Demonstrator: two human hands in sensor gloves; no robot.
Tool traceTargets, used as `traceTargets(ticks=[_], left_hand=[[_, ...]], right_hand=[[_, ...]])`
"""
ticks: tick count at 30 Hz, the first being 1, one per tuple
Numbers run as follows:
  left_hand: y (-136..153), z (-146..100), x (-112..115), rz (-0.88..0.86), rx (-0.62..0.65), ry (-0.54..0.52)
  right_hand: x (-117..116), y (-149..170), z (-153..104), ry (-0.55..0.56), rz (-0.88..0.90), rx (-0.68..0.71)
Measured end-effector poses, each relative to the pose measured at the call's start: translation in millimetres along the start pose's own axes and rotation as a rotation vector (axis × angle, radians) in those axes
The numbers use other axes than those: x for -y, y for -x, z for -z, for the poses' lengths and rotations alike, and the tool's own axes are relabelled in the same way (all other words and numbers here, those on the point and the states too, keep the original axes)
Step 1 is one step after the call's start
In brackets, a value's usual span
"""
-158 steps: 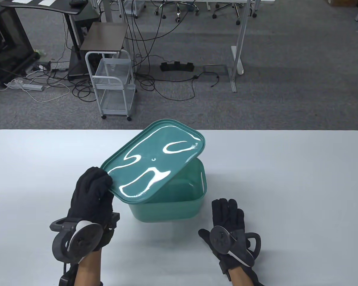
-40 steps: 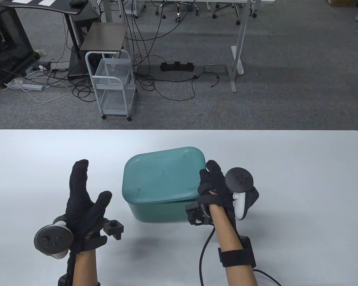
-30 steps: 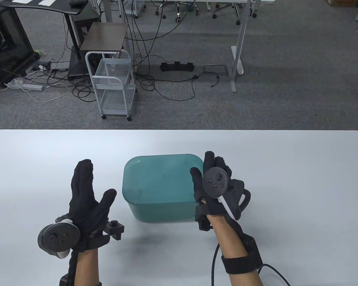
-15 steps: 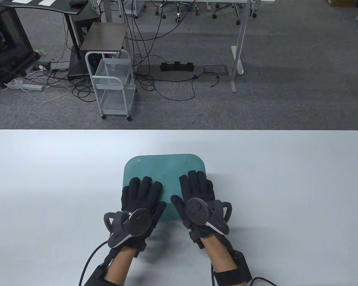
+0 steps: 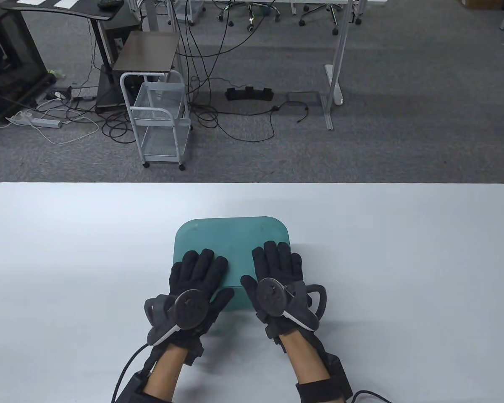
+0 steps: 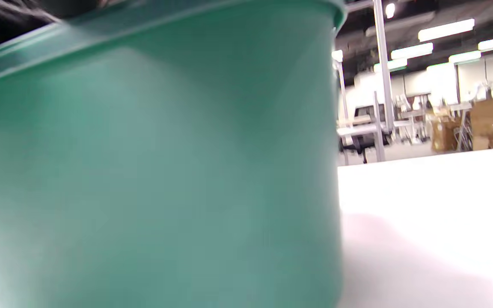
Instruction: Cover the plastic storage box
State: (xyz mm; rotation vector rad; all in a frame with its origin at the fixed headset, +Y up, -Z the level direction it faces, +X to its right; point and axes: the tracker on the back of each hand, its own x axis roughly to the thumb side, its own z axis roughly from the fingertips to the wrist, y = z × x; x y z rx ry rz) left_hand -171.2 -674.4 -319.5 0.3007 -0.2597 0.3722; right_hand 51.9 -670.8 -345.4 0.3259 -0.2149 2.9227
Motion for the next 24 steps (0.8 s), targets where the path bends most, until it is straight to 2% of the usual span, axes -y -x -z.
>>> traceTargets(ticks=[1,2,3,4,6,8,10,11,15,16,18,20,24], left_hand=[[-3.5,-4.4,-17.1,-0.007,0.022,-0.102],[-6.8,-7.8,-30.1,-0.003,0.041,-0.158],[-12.4,-15.1,-50.9,0.01,0.07,-0.239],[-14.8,-19.8,-61.6,0.019,0.076,-0.28],[-15.6,-32.9,-82.8,0.035,0.046,-0.344],[-4.6,-39.0,-86.2,0.037,-0.004,-0.326],[13.4,-40.9,-78.4,0.028,-0.063,-0.24],[26.8,-42.7,-68.9,0.018,-0.115,-0.177],[68.1,-46.1,-29.1,0.051,-0.208,-0.094],[77.3,-47.0,-19.8,0.071,-0.225,-0.017],[85.3,-51.4,-9.5,0.101,-0.251,0.036],[88.2,-54.2,-4.8,0.123,-0.261,0.057],[91.4,-55.2,4.4,0.119,-0.27,0.094]], right_hand=[[9.9,2.7,-3.5,0.013,0.004,-0.025],[15.9,4.6,-6.3,0.075,0.019,-0.02],[25.6,9.0,-11.1,0.205,0.048,-0.007],[31.3,13.9,-13.5,0.229,0.066,-0.011],[37.2,27.3,-21.0,0.207,0.104,-0.05],[32.9,42.0,-28.7,0.153,0.07,-0.079],[19.0,55.7,-37.6,0.104,0.061,-0.093],[8.1,62.9,-43.1,0.107,0.075,-0.1],[-31.5,83.3,-59.2,0.114,0.089,-0.123],[-38.5,88.0,-58.9,0.119,0.081,-0.134],[-43.6,94.1,-58.6,-0.01,0.068,-0.158],[-45.1,94.9,-60.0,0.041,0.079,-0.15],[-47.9,90.0,-58.7,0.023,0.057,-0.118]])
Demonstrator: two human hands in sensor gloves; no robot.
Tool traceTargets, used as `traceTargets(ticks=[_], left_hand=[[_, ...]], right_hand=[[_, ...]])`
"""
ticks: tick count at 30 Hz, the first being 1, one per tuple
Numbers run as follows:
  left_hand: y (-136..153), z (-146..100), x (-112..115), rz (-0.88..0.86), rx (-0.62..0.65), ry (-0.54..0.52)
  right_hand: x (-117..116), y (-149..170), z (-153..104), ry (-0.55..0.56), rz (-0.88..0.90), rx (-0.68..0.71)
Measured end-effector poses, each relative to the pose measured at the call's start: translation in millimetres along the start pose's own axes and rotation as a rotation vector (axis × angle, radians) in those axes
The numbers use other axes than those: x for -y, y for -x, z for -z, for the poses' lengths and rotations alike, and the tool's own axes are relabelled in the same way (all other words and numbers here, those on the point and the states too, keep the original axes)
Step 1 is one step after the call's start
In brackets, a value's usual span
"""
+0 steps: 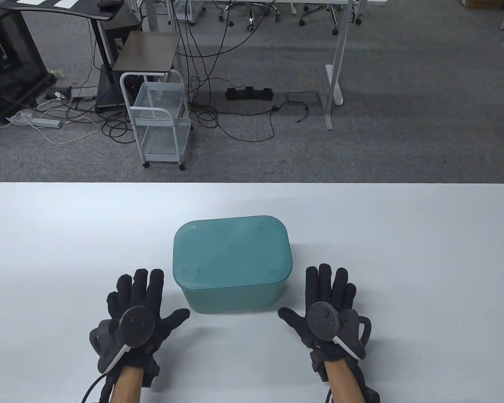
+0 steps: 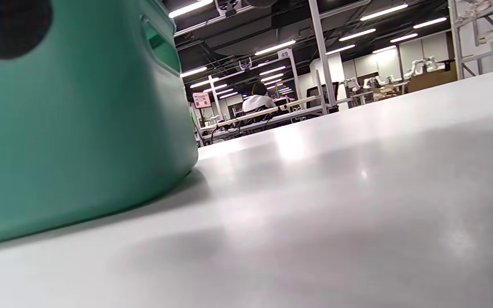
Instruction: Cover the plastic storage box
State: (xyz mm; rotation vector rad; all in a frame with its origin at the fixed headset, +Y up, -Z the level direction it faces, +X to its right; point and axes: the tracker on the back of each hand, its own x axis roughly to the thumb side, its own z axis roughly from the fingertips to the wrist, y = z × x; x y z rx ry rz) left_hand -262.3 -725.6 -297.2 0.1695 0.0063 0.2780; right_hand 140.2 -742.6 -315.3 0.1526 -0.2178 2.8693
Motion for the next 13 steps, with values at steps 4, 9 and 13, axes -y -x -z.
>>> traceTargets(ticks=[4,9,13], left_hand=[[0.6,1.5,3.2,0.015,-0.001,0.009],[1.4,2.0,3.3,0.005,-0.003,-0.004],[1.0,1.7,3.3,-0.008,-0.002,-0.006]], right_hand=[[-0.7,-6.1,0.9,0.007,-0.01,0.022],[-0.6,-7.9,1.6,0.017,-0.017,0.027],[-1.8,-8.3,1.6,0.015,-0.021,0.022]])
